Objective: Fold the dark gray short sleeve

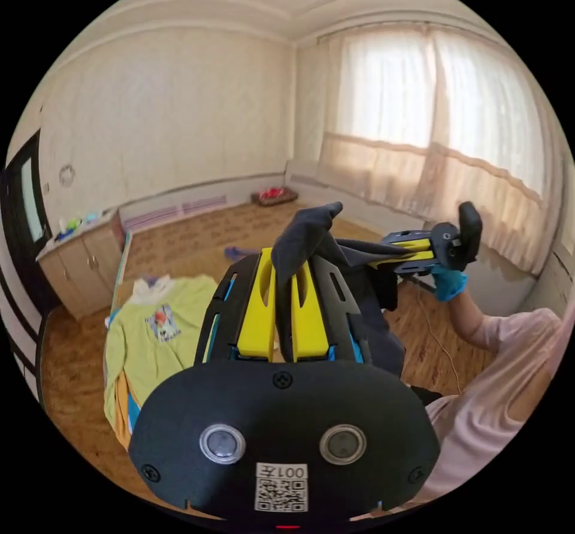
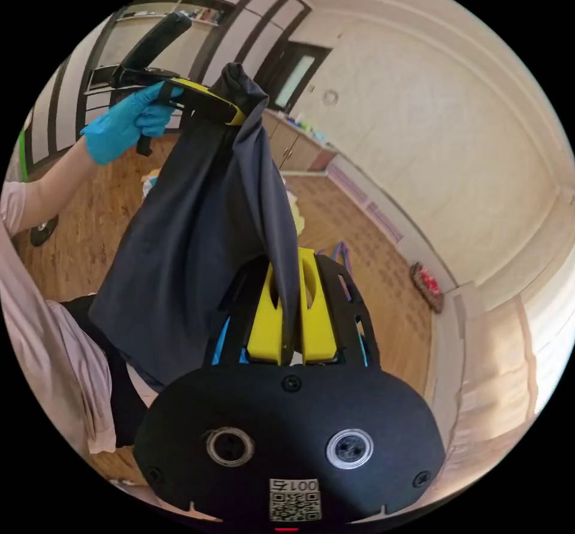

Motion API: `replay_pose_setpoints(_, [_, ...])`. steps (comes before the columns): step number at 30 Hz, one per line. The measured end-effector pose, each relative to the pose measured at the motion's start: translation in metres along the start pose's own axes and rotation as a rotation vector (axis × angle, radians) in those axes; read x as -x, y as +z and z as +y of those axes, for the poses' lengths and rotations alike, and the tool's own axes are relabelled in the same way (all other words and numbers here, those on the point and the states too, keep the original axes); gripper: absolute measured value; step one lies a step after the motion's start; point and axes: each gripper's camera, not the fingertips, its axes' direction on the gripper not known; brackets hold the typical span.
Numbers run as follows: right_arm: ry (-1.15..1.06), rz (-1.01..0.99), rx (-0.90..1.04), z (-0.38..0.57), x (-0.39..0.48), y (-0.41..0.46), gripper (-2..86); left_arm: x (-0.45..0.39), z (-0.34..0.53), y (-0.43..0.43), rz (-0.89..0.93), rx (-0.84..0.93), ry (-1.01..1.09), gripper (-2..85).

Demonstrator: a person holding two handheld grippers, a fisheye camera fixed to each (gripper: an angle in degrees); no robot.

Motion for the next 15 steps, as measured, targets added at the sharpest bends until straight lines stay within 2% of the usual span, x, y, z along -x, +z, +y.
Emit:
replay_pose_setpoints(4, [0.059,-0.146,0.179,0.024,-0.01,0.139,5.1,0.056,0.037,0.125,0.017,0.202,-0.139,-0.6])
replay_pose_setpoints(6, [0.081,-0.189,0.208,0.035,-0.013,0.177,5.0,0.073,0.049,0.162,0.037,0.25,-0.186,-0.6])
replay_pose_setpoints(10, [0.112,-0.242,0.198,0.041,-0.024,0.219,4.9,0.103,0.054,0.208,0.047,0.28,-0.237,-0.6])
replay_pose_setpoints(15, [0.111,-0.203,0.214,0.026,-0.05,0.259,4.8,0.137,0.028,0.249,0.054,0.279,-0.264,-0.6])
